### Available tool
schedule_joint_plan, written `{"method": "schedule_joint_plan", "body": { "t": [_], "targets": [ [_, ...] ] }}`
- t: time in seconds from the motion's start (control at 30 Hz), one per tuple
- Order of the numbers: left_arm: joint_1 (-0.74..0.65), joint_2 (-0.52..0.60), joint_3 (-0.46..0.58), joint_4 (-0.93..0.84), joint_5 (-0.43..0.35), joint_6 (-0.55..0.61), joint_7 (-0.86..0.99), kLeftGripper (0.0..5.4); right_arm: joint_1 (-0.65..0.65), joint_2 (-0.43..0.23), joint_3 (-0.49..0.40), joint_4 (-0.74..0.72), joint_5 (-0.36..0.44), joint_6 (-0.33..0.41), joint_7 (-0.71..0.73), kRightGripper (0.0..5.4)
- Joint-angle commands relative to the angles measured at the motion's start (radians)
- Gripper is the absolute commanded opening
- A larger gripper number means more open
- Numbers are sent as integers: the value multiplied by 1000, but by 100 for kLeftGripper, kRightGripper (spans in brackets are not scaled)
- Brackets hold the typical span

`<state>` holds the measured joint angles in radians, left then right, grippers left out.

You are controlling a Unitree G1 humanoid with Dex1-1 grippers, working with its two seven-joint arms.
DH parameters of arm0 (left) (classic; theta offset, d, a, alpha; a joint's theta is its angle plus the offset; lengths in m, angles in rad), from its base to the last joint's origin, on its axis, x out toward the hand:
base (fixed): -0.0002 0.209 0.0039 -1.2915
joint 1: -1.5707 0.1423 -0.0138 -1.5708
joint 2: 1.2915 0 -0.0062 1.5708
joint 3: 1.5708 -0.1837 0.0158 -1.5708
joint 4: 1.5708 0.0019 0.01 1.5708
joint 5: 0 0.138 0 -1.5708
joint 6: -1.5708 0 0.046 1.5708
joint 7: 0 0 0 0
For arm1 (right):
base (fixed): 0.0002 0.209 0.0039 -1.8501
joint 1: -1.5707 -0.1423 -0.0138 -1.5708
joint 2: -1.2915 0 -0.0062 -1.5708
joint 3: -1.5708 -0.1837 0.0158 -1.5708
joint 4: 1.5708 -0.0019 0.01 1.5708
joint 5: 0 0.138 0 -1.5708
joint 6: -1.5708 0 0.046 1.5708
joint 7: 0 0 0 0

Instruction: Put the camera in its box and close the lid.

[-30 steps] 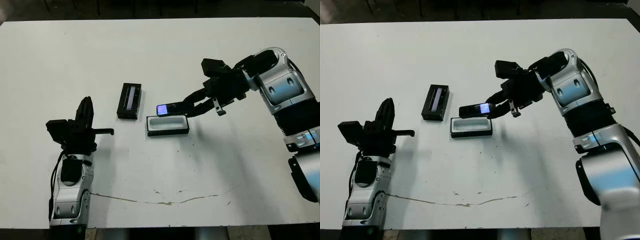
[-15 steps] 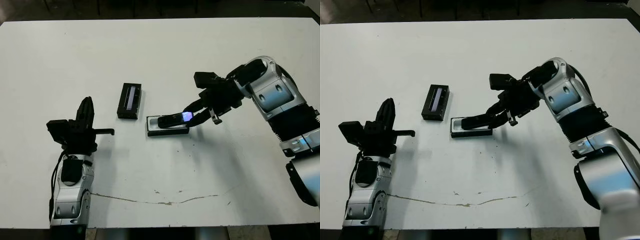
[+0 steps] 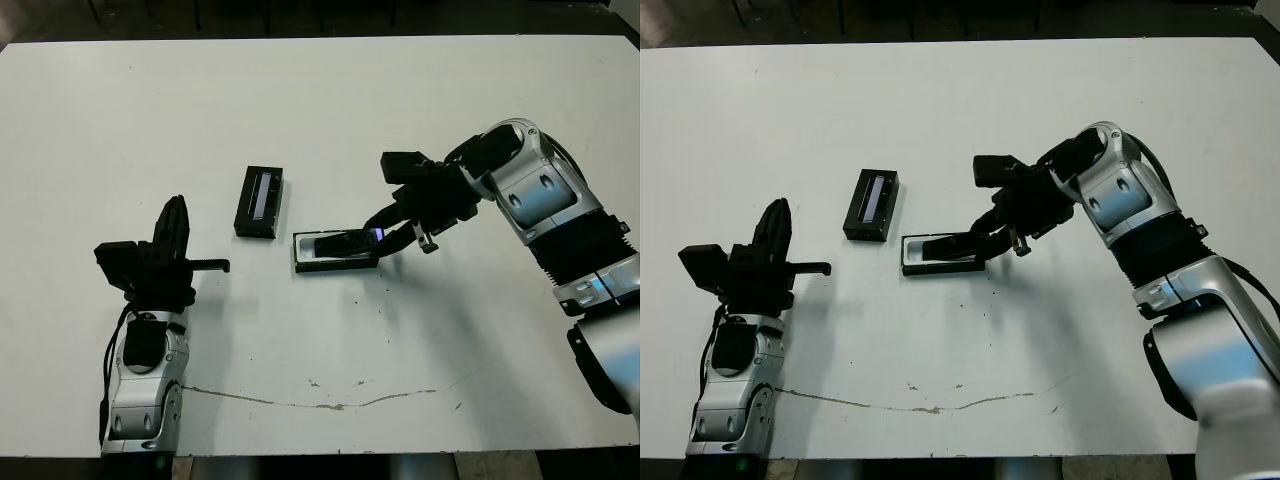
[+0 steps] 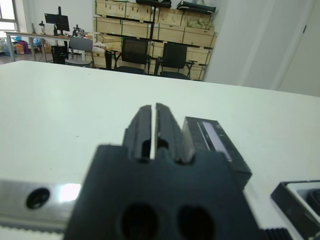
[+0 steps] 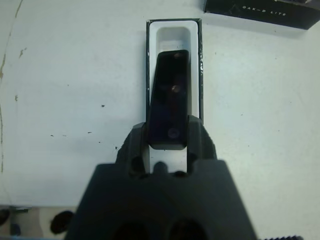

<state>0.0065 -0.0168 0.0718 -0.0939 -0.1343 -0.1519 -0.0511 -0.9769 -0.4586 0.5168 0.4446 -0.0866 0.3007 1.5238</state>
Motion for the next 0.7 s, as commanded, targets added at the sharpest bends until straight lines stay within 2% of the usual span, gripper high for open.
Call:
{"method": "schedule_joint_plan", "body": {
  "t": [0.03,0.7],
  "targets": [
    [23,-1,-4,17,9,1,2,0,9,28,25,-5,-13,-3,-6,53],
    [49,-20,-9,6,15,-7,7,0,-23,98,57,-17,-69,34,-51,53]
  ]
}}
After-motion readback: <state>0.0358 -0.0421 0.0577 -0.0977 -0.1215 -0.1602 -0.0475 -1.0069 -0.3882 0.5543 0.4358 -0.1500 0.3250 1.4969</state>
